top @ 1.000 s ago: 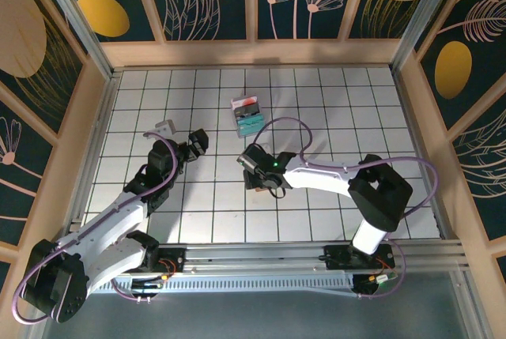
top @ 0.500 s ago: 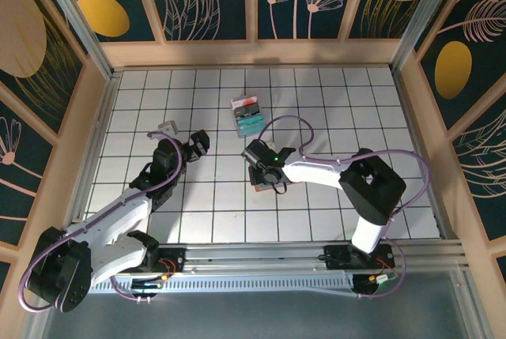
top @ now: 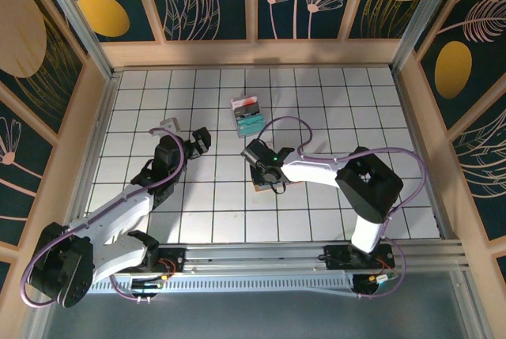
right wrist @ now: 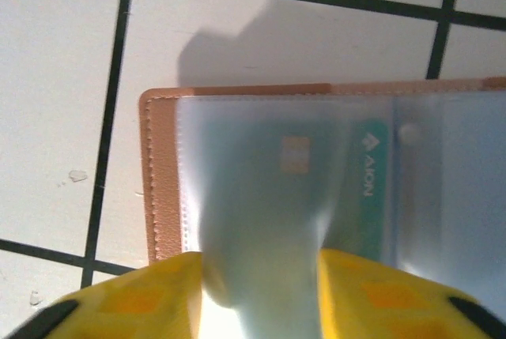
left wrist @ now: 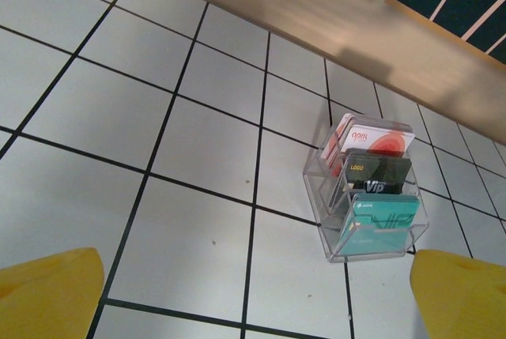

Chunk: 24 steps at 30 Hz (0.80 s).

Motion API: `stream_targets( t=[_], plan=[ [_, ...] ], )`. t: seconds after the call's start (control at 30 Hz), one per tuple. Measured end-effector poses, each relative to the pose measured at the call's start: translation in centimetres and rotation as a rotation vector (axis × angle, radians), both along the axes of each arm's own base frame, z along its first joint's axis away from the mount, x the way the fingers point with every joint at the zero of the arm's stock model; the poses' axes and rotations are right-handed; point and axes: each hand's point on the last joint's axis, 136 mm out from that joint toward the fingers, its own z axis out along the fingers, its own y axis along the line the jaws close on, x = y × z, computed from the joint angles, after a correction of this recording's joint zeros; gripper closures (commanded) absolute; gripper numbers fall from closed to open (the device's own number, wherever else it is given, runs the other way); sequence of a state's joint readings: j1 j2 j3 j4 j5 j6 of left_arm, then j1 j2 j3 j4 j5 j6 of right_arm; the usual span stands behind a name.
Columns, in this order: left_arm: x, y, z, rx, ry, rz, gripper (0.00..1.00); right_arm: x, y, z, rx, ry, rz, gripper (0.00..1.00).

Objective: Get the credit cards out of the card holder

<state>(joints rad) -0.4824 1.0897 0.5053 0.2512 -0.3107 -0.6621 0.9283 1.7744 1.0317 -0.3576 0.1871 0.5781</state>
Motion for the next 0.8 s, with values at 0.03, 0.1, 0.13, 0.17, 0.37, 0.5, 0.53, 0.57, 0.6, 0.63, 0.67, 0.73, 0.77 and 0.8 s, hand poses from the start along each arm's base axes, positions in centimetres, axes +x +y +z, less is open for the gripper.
stream_targets(
  t=[0.03,0.1,0.13,0.17,0.37,0.5,0.53,0.57,0.6,0.63,0.67,0.73,0.77,0.8],
  plan=[
    [0.0,0.0,0.1,0.002,-0.003,-0.001,0.01,0.0,0.1,0.0,0.008,0.001,0.002,0.74],
    [0.1,-0.1,0.4,0.006,-0.009,-0.004,0.01,0.0,0.4,0.0,0.029,0.007,0.001,0.77],
    [0.2,-0.1,0.6,0.009,-0.013,-0.005,0.01,0.0,0.5,0.0,0.037,0.011,0.002,0.79],
    [0.2,-0.1,0.7,0.012,-0.015,-0.006,0.01,0.0,0.6,0.0,0.045,0.013,0.003,0.80],
    [0.2,-0.1,0.9,0.032,-0.022,-0.017,0.01,-0.5,1.1,0.2,0.081,0.037,0.009,0.82],
    [0.0,-0.8,1.2,0.032,-0.033,-0.042,0.01,-0.7,1.1,0.7,0.099,0.045,-0.002,0.77],
    [-0.2,-1.1,1.3,0.034,-0.035,-0.053,0.01,-0.7,1.0,0.8,0.100,0.042,-0.008,0.75],
    [-0.4,-1.6,1.3,0.037,-0.038,-0.066,0.01,-0.6,0.9,0.9,0.097,0.038,-0.016,0.73],
    [-0.6,-2.1,1.4,0.041,-0.040,-0.078,0.01,-0.5,0.7,1.0,0.091,0.035,-0.026,0.71],
    [-0.8,-2.6,1.3,0.043,-0.040,-0.092,0.01,-0.5,0.4,1.0,0.081,0.031,-0.036,0.68],
    [-1.1,-3.1,1.3,0.045,-0.039,-0.106,0.01,-0.4,0.0,0.9,0.067,0.028,-0.047,0.65],
    [-1.3,-3.9,0.9,0.049,-0.031,-0.129,0.01,-0.2,-0.7,0.8,0.042,0.023,-0.063,0.62],
    [-1.4,-4.0,0.7,0.054,-0.024,-0.132,0.01,-0.1,-1.1,0.7,0.029,0.019,-0.069,0.62],
    [-1.3,-4.1,0.5,0.057,-0.019,-0.133,0.01,0.1,-1.4,0.7,0.020,0.015,-0.075,0.62]
  ],
)
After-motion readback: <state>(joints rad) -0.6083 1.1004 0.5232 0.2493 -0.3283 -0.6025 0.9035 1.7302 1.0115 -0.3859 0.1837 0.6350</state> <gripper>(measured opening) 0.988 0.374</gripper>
